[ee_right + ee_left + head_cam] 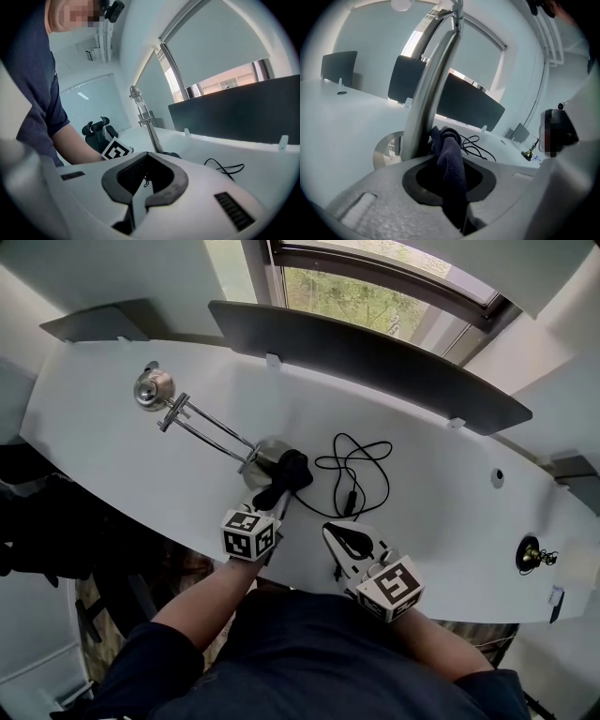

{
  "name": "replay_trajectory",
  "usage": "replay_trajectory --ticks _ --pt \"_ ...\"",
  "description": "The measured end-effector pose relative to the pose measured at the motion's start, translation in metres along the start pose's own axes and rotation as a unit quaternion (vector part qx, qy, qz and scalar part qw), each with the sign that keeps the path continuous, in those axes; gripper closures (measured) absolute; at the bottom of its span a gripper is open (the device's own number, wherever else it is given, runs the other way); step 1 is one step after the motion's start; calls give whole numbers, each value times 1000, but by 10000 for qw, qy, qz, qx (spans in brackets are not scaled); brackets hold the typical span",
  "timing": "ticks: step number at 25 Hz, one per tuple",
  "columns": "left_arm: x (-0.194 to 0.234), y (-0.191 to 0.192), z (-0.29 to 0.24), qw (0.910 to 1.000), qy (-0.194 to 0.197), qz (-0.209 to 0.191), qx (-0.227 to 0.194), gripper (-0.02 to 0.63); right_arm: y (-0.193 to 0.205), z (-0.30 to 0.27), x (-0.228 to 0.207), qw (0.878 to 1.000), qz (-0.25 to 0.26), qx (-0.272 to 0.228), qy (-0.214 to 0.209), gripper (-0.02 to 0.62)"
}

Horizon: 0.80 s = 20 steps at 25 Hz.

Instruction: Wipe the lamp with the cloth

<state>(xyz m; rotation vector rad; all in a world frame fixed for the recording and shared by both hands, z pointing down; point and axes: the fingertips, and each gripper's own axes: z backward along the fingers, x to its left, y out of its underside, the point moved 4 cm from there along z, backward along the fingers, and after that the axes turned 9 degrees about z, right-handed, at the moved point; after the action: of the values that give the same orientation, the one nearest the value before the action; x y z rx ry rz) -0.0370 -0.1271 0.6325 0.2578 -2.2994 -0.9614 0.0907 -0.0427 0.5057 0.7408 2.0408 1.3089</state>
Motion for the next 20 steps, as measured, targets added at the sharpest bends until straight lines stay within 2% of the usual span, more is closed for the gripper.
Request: replay_trajectory --ticks 13,20 --pt "55 -6 42 9990 -404 -158 68 548 -12 -12 13 9999 32 -68 78 586" --pt "85 -28 47 9974 -693 76 -154 548 -11 -20 13 9999 -27 -73 119 586"
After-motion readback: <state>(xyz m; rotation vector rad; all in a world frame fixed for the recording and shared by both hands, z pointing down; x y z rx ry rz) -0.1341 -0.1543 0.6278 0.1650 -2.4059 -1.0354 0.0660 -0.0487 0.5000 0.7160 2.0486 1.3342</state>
